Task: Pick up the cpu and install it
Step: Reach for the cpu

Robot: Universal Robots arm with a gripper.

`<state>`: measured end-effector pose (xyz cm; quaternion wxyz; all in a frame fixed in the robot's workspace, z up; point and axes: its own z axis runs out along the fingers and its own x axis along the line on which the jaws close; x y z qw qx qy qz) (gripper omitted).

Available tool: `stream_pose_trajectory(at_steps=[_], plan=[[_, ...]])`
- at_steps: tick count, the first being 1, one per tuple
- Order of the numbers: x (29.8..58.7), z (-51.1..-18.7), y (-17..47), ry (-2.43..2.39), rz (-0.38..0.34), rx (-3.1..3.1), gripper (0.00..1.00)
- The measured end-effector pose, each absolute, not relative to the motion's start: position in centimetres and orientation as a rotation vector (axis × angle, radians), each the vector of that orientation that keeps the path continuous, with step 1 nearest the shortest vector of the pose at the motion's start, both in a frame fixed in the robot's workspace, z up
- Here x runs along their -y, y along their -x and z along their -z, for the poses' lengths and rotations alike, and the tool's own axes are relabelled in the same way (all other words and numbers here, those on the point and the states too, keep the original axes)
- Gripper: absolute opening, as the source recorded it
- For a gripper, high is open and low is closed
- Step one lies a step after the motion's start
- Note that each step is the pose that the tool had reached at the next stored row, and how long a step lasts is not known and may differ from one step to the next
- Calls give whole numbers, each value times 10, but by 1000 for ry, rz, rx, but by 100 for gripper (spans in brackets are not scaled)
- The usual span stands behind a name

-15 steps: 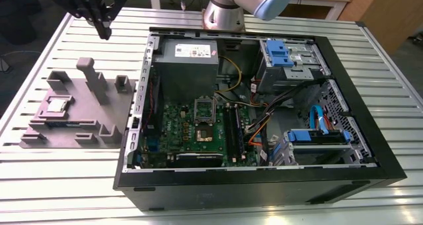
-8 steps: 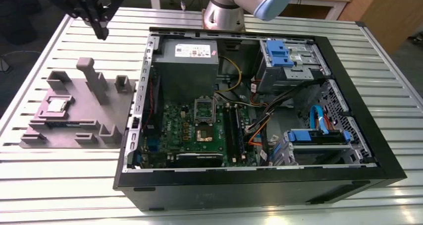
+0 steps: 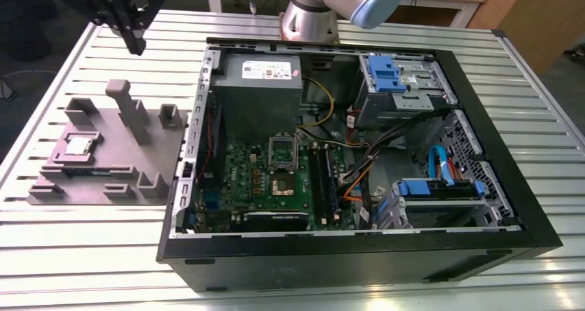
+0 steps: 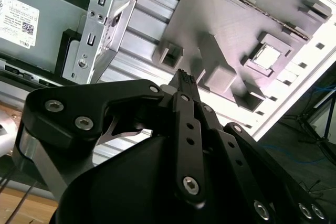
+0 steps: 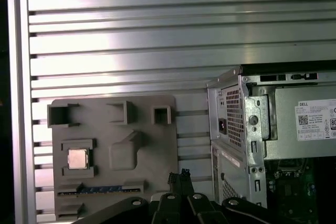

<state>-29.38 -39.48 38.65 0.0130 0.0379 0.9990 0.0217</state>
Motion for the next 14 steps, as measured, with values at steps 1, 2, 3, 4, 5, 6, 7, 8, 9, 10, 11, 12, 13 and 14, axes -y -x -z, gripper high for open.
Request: stream_pose_trajectory(at_steps=[1, 2, 3, 4, 5, 6, 7, 8, 9, 10, 11, 12, 13, 14], plan=[[395, -386, 294, -118, -68, -3113, 10], [395, -386, 295, -118, -68, -3113, 10], [395, -386, 296, -118, -68, -3113, 10], [395, -386, 296, -118, -68, -3113, 10], [395, -386, 297, -118, -68, -3113, 10], [395, -386, 298, -118, -68, -3113, 10], [395, -386, 298, -118, -68, -3113, 10], [395, -386, 299, -118, -68, -3113, 10], [395, -386, 299, -118, -68, -3113, 10], [395, -386, 300, -118, -68, -3113, 10], [395, -386, 301, -118, -68, -3113, 10], [395, -386, 301, -118, -68, -3113, 10], [395, -386, 302, -118, -68, -3113, 10], [395, -386, 303, -118, -68, -3113, 10]])
